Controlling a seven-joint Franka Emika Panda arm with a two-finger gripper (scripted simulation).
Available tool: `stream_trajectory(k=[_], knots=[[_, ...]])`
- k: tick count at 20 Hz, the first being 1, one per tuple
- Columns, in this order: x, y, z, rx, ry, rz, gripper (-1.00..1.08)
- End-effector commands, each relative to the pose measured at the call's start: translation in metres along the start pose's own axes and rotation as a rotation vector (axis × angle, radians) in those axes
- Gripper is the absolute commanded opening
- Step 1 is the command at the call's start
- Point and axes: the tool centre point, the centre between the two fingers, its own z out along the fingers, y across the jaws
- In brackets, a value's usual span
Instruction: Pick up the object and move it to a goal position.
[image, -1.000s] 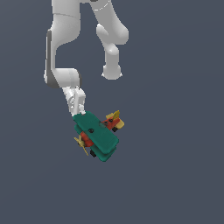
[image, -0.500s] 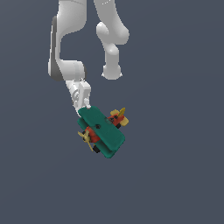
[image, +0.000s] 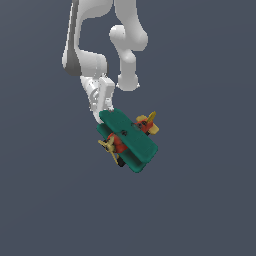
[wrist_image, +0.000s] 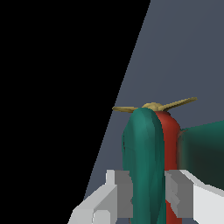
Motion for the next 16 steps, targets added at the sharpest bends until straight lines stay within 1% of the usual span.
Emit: stream_trajectory(k=[1,16], knots=[[-0.005,-0.022,0.004,0.004,0.001,-0.004,-1.0],[-0.038,-0.142,0.025,0.008,0.005,-0.003,-1.0]])
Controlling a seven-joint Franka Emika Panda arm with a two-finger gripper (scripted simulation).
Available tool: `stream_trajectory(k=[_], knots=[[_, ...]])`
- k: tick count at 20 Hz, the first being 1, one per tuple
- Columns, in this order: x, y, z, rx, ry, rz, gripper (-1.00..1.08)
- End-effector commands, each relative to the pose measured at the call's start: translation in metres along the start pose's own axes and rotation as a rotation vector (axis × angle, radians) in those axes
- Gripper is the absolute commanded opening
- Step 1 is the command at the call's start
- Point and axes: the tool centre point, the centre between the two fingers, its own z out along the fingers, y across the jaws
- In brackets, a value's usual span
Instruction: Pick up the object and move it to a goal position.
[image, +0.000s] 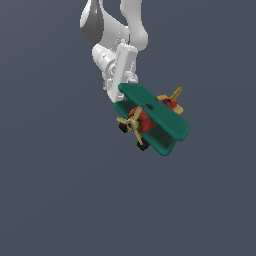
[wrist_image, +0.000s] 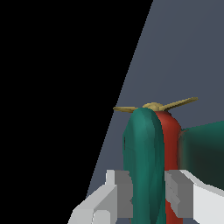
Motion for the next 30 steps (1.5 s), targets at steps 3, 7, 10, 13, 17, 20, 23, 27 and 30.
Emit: stream_trajectory(k=[3,7,10,13,17,20,23,27,30], knots=[[-0.01,-0.045,0.008,0.007,0.003,-0.002,-1.0],[-0.02,-0.083,0.015,0.009,0.004,-0.002,-1.0],[-0.027,-0.112,0.02,0.01,0.005,-0.002,-1.0],[-0.034,-0.138,0.025,0.01,0.005,-0.002,-1.0],[-0.042,-0.171,0.031,0.01,0.005,-0.002,-1.0],[-0.046,-0.19,0.035,0.01,0.005,-0.003,-1.0],[-0.049,-0.205,0.039,0.009,0.004,-0.003,-1.0],[-0.052,-0.216,0.042,0.008,0.003,-0.004,-1.0],[-0.052,-0.218,0.043,0.007,0.001,-0.004,-1.0]])
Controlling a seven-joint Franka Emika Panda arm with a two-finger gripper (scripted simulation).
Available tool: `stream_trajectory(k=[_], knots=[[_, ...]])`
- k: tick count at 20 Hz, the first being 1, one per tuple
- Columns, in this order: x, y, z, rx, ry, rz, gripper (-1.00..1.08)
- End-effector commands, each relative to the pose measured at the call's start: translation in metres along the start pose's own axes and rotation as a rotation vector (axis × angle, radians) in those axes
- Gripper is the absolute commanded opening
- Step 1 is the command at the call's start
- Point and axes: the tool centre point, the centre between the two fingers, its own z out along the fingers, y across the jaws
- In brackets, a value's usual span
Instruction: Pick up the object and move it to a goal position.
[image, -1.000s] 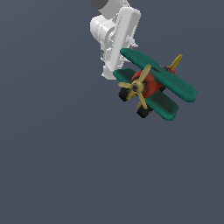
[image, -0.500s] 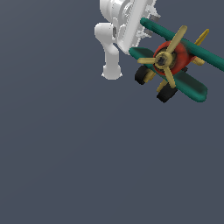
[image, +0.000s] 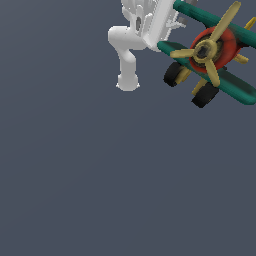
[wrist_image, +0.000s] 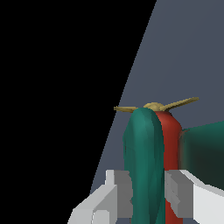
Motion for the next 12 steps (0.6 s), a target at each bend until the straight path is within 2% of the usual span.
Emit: stream_trajectory(k=[1,5,12], knots=[[0.001,-0.005,0.0,0.004,0.001,-0.002,-1.0],[0.0,-0.004,0.001,0.0,0.0,0.0,-1.0],[0.0,-0.027,0.004,0.001,0.002,0.0,-1.0]])
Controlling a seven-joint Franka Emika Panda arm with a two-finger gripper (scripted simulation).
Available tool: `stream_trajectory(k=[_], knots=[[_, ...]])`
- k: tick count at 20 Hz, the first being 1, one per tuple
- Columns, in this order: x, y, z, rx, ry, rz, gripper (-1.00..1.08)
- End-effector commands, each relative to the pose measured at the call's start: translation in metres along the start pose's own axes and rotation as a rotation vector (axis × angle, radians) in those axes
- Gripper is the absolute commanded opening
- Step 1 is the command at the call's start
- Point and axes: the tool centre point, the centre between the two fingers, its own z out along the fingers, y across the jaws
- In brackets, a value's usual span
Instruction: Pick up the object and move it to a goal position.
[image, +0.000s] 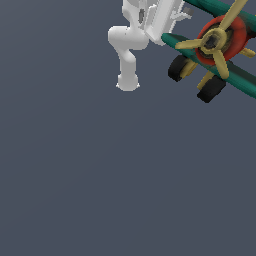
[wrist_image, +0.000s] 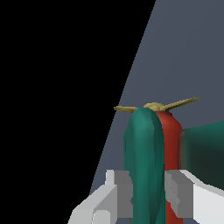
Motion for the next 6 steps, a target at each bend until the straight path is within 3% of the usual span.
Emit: stream_trajectory(k=[1,6], knots=[[0.0006,-0.0114,0.0008,0.006,0.002,-0.002,-1.0],[0.0008,-0.0144,0.0017,0.005,0.0,-0.002,-1.0]])
